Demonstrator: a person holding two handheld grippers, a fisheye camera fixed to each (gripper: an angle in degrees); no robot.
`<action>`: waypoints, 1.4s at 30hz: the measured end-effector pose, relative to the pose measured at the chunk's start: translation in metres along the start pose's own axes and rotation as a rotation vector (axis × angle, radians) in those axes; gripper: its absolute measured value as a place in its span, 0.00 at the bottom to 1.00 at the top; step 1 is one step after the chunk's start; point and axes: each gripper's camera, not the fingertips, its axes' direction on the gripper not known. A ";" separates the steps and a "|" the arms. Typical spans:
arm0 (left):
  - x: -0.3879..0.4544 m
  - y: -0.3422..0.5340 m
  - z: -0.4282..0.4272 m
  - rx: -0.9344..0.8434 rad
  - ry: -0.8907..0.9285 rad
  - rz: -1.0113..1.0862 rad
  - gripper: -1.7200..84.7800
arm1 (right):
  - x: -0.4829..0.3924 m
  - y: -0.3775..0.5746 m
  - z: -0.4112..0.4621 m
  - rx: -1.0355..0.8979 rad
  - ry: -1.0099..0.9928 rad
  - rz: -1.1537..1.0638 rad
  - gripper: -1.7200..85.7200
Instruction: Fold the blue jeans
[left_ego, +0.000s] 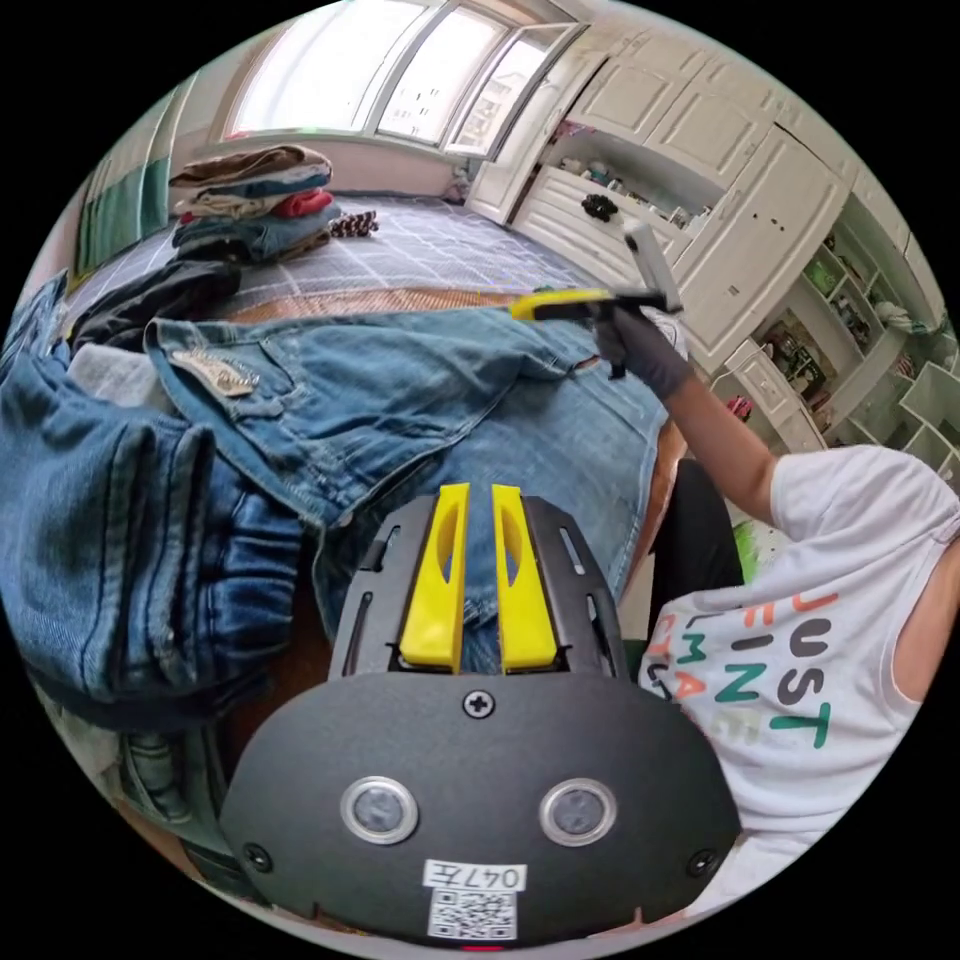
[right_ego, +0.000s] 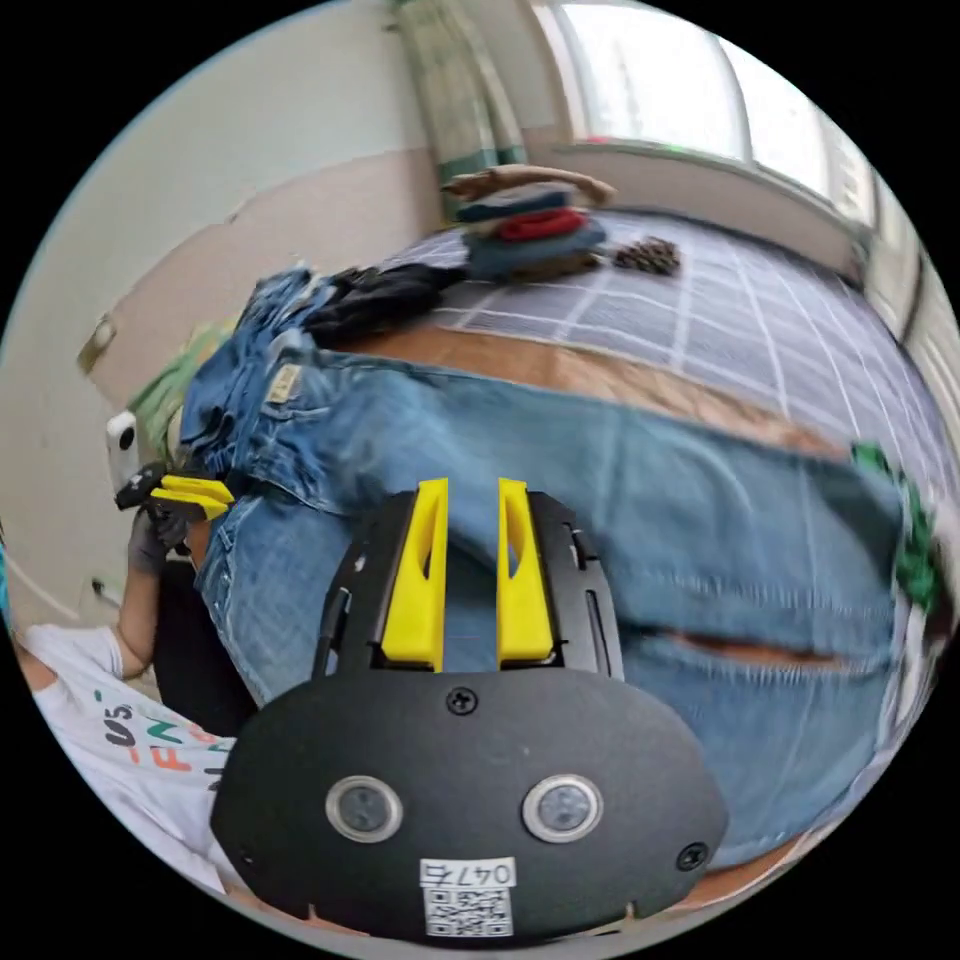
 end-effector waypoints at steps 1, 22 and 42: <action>0.003 -0.004 0.001 0.013 -0.009 -0.002 0.07 | 0.045 0.046 -0.020 0.023 -0.003 0.121 0.06; 0.057 -0.079 0.091 -0.329 -0.224 0.067 0.01 | 0.332 0.150 -0.141 -0.034 0.424 0.528 0.03; 0.014 -0.049 0.059 -0.320 0.079 0.019 0.01 | 0.316 0.181 -0.168 -0.109 0.787 0.482 0.01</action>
